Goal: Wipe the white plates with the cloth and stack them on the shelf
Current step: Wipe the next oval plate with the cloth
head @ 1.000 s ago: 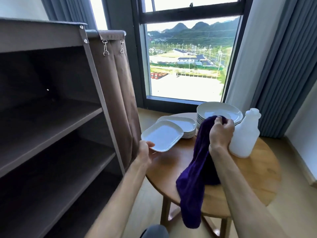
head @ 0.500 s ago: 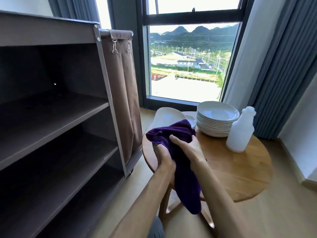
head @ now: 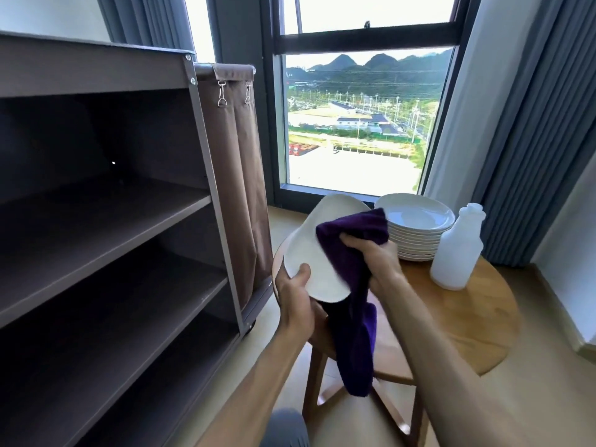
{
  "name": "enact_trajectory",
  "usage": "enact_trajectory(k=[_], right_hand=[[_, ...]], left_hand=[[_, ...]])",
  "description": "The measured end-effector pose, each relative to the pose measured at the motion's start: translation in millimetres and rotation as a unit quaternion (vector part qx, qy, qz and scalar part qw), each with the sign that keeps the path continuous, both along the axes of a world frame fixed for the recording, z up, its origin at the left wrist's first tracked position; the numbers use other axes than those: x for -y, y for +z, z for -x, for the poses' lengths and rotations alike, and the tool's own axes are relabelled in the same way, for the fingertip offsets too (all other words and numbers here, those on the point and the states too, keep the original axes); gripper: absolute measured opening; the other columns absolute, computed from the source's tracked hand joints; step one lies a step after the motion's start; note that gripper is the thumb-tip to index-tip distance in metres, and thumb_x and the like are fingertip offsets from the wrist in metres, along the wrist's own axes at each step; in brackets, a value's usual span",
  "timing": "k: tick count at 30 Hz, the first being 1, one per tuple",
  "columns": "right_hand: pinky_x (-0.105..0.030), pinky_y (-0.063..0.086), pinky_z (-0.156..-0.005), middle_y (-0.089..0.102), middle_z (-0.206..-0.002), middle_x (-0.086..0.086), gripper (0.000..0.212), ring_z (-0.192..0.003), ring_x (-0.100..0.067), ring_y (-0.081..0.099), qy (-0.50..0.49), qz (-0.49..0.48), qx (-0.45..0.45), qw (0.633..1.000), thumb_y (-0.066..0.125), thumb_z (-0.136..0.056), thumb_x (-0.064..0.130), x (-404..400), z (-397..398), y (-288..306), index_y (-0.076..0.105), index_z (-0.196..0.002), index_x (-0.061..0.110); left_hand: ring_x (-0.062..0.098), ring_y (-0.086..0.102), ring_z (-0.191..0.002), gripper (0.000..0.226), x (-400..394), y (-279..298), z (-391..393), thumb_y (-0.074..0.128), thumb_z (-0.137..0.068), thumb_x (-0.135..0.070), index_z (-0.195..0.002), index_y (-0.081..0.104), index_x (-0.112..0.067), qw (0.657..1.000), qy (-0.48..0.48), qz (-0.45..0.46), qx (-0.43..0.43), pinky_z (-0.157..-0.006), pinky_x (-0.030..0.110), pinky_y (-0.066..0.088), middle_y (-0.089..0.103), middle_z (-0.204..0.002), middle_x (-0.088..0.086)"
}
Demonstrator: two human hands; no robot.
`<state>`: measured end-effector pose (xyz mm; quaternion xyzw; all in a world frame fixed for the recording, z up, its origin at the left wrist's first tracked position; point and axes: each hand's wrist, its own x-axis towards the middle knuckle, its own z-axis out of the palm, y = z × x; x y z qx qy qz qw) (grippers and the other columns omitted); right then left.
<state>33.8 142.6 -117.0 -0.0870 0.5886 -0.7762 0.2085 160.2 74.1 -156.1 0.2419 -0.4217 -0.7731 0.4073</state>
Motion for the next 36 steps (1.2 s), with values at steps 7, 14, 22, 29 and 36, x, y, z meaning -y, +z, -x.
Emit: enact_trajectory(k=[7, 14, 22, 29, 36], right_hand=[[-0.045, 0.059, -0.091, 0.076, -0.095, -0.004, 0.034, -0.1, -0.028, 0.072, 0.056, -0.142, -0.166, 0.974, 0.092, -0.065, 0.02, 9.0, 31.8, 31.8, 0.072, -0.092, 0.017], [-0.043, 0.047, -0.103, 0.056, -0.125, -0.004, 0.105, -0.117, -0.024, 0.054, 0.032, -0.299, -0.297, 0.906, 0.075, -0.045, 0.065, 12.0, -0.7, -2.9, 0.04, -0.138, 0.03], [-0.046, 0.047, -0.096, 0.058, -0.123, -0.019, 0.066, -0.111, -0.039, 0.058, -0.015, -0.216, -0.32, 0.922, 0.036, -0.086, 0.054, 50.1, -18.1, -1.0, 0.056, -0.13, 0.009], [-0.032, 0.048, -0.086, 0.07, -0.095, 0.0, 0.024, -0.09, -0.01, 0.065, 0.086, -0.045, -0.33, 0.939, 0.059, -0.095, 0.019, 27.7, -33.8, -13.1, 0.078, -0.086, 0.009], [-0.032, 0.049, -0.083, 0.068, -0.084, 0.011, 0.015, -0.084, -0.015, 0.062, -0.078, -0.087, -0.46, 0.88, 0.075, -0.08, 0.016, 20.1, -10.5, -4.3, 0.073, -0.093, 0.025]], left_hand=[[0.022, 0.072, -0.105, 0.029, 6.8, 15.2, -33.7, 0.06, -0.096, -0.012, -0.121, 0.063, -0.027, 0.991, -0.034, 0.118, 0.047, -0.092, 0.045, 0.06, 0.075, -0.11, 0.001], [0.029, 0.071, -0.105, 0.023, 9.7, 8.6, -29.6, 0.051, -0.104, -0.016, -0.122, 0.062, -0.026, 0.997, -0.008, 0.067, 0.03, -0.083, 0.04, 0.061, 0.071, -0.115, 0.011], [0.039, 0.063, -0.115, 0.088, -5.1, 32.4, 6.3, 0.066, -0.048, -0.009, -0.136, 0.059, -0.015, 0.996, -0.074, 0.012, -0.046, -0.098, 0.053, 0.051, 0.064, -0.123, 0.024], [0.016, 0.069, -0.073, 0.014, 5.0, 32.4, 23.0, 0.055, -0.085, -0.002, -0.094, 0.064, 0.002, 0.99, -0.06, -0.035, -0.119, -0.069, 0.024, 0.058, 0.071, -0.076, 0.006], [0.027, 0.068, -0.087, 0.046, -7.5, 40.6, 16.0, 0.06, -0.062, -0.009, -0.107, 0.066, -0.001, 0.972, -0.149, -0.061, -0.174, -0.081, 0.034, 0.057, 0.075, -0.089, 0.011]])
